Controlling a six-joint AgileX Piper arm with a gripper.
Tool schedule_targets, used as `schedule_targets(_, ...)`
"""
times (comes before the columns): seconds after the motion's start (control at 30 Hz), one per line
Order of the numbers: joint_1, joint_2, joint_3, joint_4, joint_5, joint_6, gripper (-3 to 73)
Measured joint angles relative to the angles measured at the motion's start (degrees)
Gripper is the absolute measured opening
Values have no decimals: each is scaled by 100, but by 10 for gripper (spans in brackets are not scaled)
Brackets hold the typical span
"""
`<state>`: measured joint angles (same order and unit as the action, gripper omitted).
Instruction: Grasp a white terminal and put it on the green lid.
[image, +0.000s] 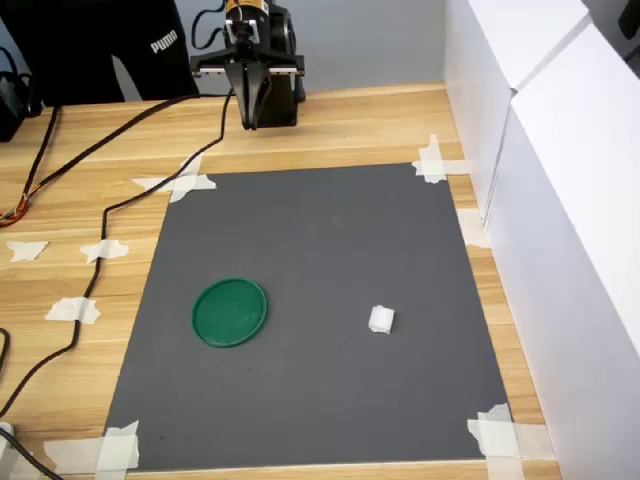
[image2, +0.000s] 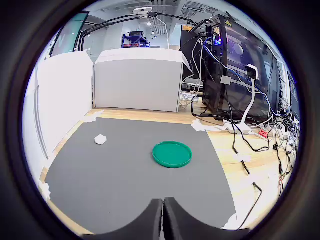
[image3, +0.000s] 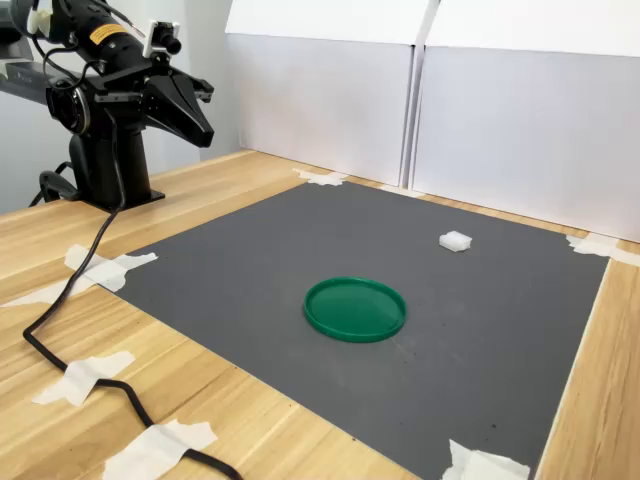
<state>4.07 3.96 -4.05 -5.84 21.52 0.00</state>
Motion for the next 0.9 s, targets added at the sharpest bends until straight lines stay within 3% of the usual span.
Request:
schedule_targets(0.67, 0, 33, 0, -8, 0, 0, -16)
schedule_targets(0.9, 0, 1048, -443, -134, 44, -41, -16)
